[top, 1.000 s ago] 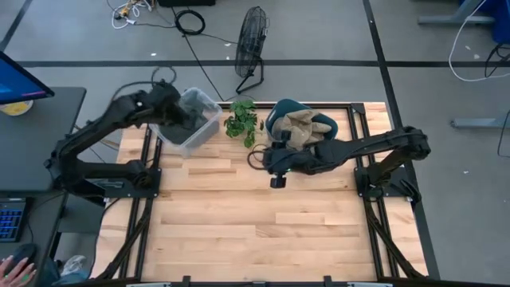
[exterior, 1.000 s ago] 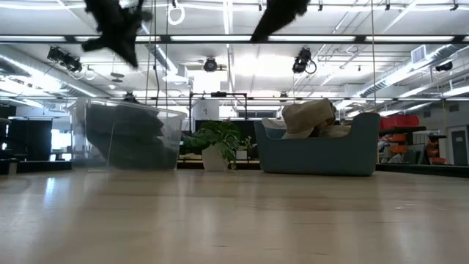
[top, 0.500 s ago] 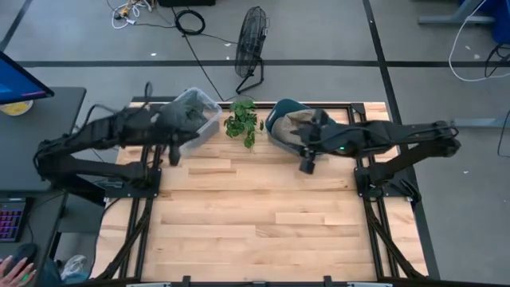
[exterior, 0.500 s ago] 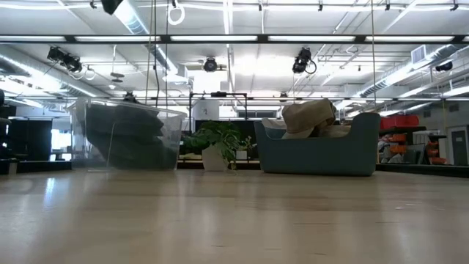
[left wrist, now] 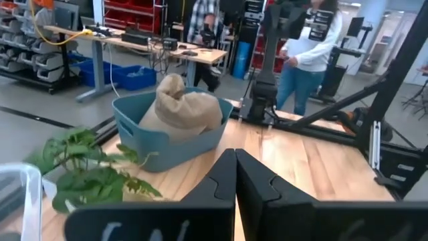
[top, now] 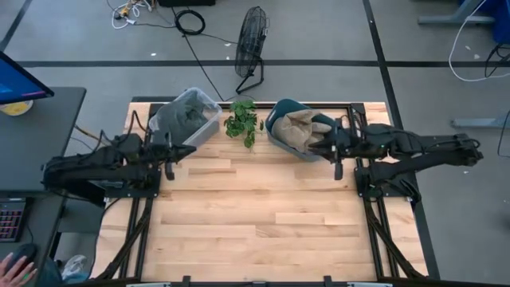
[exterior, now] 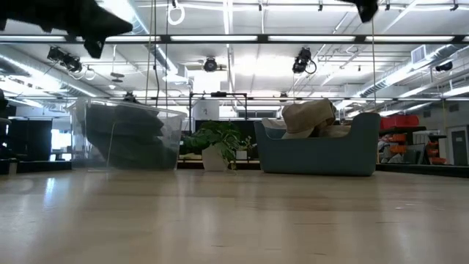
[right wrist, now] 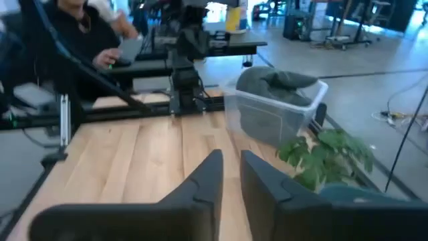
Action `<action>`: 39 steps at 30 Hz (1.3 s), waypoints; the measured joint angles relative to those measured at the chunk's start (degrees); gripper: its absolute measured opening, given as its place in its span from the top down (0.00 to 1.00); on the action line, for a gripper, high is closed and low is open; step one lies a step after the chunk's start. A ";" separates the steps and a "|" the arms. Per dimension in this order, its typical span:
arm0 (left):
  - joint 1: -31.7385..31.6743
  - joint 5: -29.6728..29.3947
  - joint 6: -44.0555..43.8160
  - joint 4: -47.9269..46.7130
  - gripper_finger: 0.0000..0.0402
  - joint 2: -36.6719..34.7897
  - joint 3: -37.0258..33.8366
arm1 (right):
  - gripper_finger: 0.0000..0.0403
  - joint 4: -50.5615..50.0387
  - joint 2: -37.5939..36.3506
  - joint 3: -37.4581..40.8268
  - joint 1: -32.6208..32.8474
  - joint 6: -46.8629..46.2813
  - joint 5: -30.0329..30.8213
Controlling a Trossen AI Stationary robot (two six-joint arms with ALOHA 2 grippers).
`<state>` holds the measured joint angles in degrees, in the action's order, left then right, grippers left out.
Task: Pick & Place hat
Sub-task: Return to Home Position
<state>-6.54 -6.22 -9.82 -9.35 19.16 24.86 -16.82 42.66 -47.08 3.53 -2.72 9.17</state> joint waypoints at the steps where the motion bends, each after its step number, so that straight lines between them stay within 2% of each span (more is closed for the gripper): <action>1: -0.01 0.00 0.00 0.20 0.99 -0.95 -1.13 | 0.87 0.78 -1.59 1.80 -0.59 -0.86 -0.04; 8: -0.03 -0.02 1.20 2.61 0.99 -7.67 -7.30 | 0.99 8.80 -13.81 15.13 -4.31 -4.55 -6.16; 13: -0.03 -0.02 3.02 4.91 0.99 -12.81 -11.46 | 0.98 15.67 -20.83 23.42 -5.62 -4.98 -6.44; 19: -0.03 0.13 3.13 8.29 0.99 -17.40 -16.72 | 0.99 16.00 -26.12 28.95 -6.32 -4.18 -6.23; 29: -0.03 1.10 6.04 19.32 0.99 -18.95 -23.66 | 0.99 17.00 -33.15 36.43 -6.47 -4.33 -7.28; 32: -0.03 3.05 6.00 20.83 0.99 -18.91 -24.33 | 0.99 18.45 -35.15 39.05 -6.47 -3.96 -7.28; 39: -0.03 3.34 5.65 20.00 0.99 -18.83 -24.35 | 0.99 23.98 -38.70 45.63 -6.47 -4.27 -7.24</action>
<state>-6.57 -2.88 -4.18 10.65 0.33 0.51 7.16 3.96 -1.46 -2.94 -6.99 1.93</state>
